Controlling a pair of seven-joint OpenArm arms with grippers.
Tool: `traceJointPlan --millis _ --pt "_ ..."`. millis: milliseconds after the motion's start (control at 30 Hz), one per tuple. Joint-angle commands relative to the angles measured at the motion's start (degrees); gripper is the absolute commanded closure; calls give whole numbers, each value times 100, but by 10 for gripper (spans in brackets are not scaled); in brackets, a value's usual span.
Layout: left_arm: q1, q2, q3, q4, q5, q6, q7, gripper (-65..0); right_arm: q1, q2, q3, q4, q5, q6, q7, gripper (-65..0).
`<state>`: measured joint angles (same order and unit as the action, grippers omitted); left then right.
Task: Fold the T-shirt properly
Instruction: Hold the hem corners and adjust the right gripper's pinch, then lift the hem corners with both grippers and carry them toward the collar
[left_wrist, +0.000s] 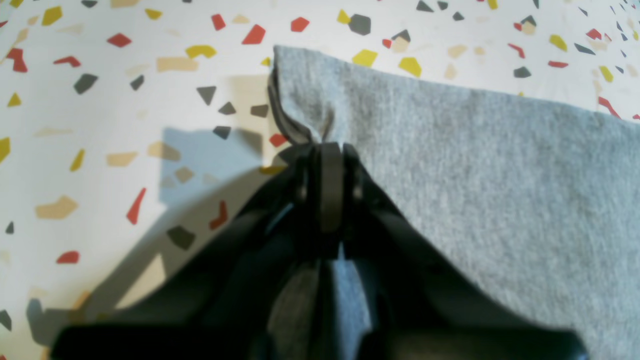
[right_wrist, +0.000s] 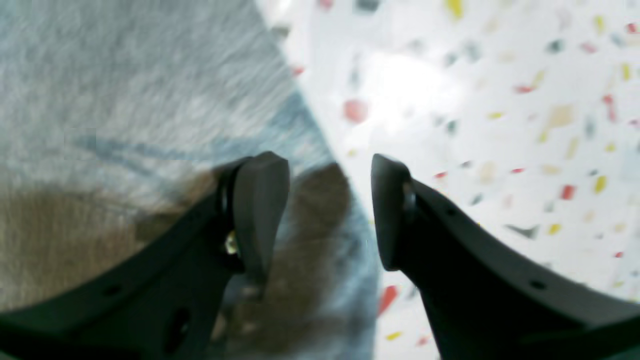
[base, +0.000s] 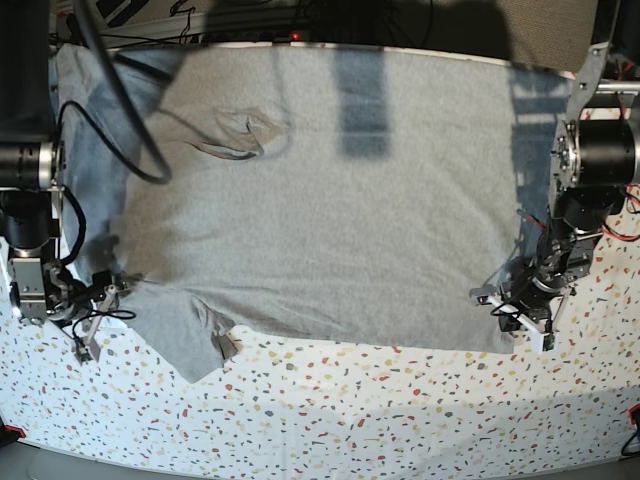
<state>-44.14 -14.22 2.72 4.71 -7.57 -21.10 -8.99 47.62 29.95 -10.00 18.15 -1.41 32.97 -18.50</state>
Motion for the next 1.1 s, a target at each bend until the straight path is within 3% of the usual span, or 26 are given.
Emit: traceJointPlan --millis 0,367,500,667,867,1067 --pt "-157 -24 -4 52 7 11 37 0 190 153 22 70 11 -33 50 -306" --pt "-155 -24 -4 52 7 13 37 0 -262 380 22 68 461 -20 26 -302" --pt "-155 -24 -4 52 7 13 39 0 -273 382 22 68 503 179 -170 -173" --pt "-155 -24 -4 52 7 13 37 0 -273 385 22 68 503 177 -251 -9" --pt "-155 -22 -4 52 4 13 15 0 -262 402 22 72 505 173 238 0" --pt "-162 -28 -4 236 9 9 33 0 -195 433 22 339 503 179 236 0"
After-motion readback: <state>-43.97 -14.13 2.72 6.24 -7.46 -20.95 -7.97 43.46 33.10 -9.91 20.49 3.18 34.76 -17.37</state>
